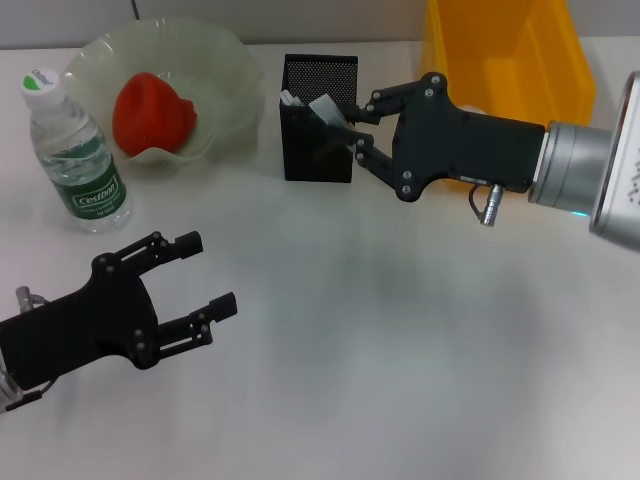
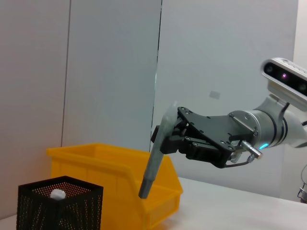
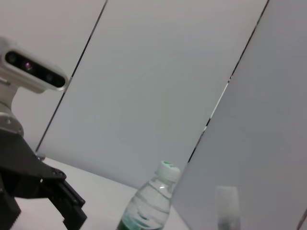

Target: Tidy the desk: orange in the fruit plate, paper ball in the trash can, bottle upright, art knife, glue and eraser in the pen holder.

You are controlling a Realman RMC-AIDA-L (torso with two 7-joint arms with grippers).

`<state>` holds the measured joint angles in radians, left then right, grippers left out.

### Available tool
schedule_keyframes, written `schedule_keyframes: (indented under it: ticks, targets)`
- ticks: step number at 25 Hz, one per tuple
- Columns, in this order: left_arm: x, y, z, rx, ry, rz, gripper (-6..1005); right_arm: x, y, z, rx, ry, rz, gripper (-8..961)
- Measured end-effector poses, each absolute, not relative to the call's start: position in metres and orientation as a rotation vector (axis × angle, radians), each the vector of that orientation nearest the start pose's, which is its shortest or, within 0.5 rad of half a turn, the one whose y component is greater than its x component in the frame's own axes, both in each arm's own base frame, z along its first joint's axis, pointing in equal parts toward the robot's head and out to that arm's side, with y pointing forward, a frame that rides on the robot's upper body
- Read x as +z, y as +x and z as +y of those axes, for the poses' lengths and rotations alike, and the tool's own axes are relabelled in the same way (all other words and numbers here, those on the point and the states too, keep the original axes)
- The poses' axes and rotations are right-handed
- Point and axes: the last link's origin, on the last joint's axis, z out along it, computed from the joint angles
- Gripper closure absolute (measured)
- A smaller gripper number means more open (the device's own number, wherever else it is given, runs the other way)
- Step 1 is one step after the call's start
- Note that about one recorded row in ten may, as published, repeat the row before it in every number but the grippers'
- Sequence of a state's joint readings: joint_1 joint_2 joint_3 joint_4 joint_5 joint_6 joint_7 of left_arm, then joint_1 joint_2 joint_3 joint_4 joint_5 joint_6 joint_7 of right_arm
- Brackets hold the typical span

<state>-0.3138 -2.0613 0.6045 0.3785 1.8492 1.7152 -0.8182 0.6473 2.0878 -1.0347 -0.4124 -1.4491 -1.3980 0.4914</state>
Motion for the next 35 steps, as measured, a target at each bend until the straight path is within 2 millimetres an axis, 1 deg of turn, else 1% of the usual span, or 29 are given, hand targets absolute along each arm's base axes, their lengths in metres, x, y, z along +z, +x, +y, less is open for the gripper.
schedule_keyframes:
  ticks: [4, 9, 15, 19, 27, 31, 35]
  targets:
    - [-0.013, -0.31, 0.242, -0.968, -2.54, -0.39, 199, -0.047, 0.198, 0.356, 0.775, -2.408, -0.527, 820]
    - [-0.012, -0.308, 0.247, -0.978, -2.545, -0.423, 199, -0.048, 0.197, 0.357, 0.752, -2.368, -0.603, 820]
    - [-0.012, -0.306, 0.25, -0.98, -2.55, -0.423, 199, -0.046, 0.193, 0.361, 0.754, -2.294, -0.629, 821]
    - [-0.012, -0.306, 0.25, -0.979, -2.552, -0.422, 198, -0.049, 0.186, 0.37, 0.758, -2.273, -0.589, 821]
    - [-0.012, -0.305, 0.25, -0.983, -2.556, -0.417, 198, -0.057, 0.176, 0.377, 0.773, -2.295, -0.555, 820]
    - [-0.013, -0.304, 0.25, -0.984, -2.557, -0.416, 198, -0.062, 0.169, 0.387, 0.763, -2.302, -0.476, 821]
    - [-0.014, -0.304, 0.249, -0.988, -2.557, -0.416, 199, -0.065, 0.166, 0.398, 0.749, -2.325, -0.356, 820]
